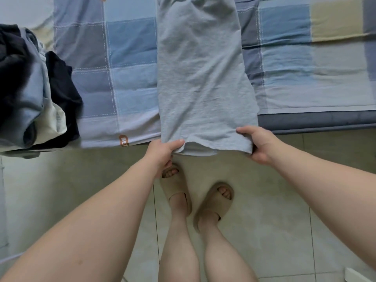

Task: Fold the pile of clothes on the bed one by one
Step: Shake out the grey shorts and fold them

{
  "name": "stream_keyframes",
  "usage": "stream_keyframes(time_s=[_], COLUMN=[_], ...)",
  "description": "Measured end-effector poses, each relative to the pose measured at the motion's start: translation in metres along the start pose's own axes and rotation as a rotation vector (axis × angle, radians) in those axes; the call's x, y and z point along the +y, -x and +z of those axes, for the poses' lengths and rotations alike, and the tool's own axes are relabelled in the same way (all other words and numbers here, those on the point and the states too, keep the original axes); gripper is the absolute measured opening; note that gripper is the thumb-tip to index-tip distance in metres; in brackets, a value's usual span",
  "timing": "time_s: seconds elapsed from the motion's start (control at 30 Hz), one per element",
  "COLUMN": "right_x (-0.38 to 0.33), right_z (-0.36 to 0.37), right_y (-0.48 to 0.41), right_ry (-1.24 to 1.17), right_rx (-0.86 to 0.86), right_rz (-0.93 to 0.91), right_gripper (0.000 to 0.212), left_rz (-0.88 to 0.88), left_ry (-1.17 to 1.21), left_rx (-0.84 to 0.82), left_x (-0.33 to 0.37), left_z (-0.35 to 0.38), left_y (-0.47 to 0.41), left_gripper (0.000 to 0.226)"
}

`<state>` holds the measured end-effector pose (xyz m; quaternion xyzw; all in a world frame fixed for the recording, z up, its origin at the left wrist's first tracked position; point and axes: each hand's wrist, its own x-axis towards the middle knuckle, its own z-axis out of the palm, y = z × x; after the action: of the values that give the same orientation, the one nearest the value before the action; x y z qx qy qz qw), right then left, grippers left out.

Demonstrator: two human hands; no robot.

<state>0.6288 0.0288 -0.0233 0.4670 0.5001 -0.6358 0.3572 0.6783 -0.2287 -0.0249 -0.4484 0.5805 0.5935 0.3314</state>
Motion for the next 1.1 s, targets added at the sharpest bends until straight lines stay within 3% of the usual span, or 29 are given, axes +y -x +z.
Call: stream_keyframes(time_s=[0.3,0.7,1.1], right_x=[0.01,0.017,-0.03], right_z=[-0.01,-0.029,-0.018], right_y=[-0.001,0.061,0.151], right_ry=[-0.108,-0.042,-0.094], right_rx=[-0.015,-0.041,0.063], right_rz=[-0.018,0.049,0.082], right_gripper=[0.021,0.018,0.006], left_rz=[-0.047,-0.167,-0.213], left_ry=[0.354,0.387,0.585], left_rx=[0.092,0.189,0.151], left_x=[-0.016,-0.033,0.048], left_z=[0.017,0.018,0.011], left_y=[0.002,0.062,0.153], left_gripper=[0.022,0.031,0.021])
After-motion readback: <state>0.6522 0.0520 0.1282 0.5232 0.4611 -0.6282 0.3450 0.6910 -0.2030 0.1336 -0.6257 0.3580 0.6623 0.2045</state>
